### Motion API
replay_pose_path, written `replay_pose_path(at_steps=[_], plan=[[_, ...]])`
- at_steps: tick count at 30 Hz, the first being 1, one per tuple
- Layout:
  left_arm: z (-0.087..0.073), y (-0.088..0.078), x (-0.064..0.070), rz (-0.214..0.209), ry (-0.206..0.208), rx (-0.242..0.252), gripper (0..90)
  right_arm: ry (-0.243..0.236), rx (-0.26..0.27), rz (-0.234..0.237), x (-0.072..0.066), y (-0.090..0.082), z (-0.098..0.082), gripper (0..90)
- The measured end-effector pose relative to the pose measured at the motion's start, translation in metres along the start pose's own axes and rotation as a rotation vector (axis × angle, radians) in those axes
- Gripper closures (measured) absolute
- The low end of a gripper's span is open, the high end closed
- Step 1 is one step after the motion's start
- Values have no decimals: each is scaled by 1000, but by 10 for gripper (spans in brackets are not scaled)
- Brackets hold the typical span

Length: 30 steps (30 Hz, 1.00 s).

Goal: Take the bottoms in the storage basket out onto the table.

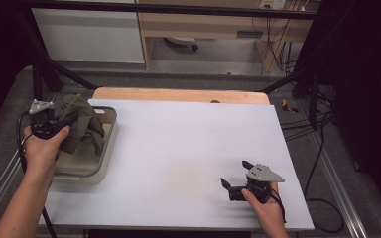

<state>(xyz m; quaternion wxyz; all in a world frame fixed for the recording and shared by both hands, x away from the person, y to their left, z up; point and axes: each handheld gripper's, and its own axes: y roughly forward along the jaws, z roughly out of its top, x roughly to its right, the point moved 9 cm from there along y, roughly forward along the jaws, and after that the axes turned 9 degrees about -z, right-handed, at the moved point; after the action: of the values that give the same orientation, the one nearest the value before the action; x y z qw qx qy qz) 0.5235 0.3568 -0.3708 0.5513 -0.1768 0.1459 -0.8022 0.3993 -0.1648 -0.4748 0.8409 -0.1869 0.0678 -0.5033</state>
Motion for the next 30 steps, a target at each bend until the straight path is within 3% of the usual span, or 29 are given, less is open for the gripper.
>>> replay_pose_path(at_steps=[8,20,30], plan=[[23,-15,3,-6,3,70,727,-1,-2,0,0,0,0,22],[39,-20,11,-41,-28,134,726,1,1,0,0,0,0,22],[60,-27,28,-86,-43,209,726,1,2,-1,0,0,0,22]])
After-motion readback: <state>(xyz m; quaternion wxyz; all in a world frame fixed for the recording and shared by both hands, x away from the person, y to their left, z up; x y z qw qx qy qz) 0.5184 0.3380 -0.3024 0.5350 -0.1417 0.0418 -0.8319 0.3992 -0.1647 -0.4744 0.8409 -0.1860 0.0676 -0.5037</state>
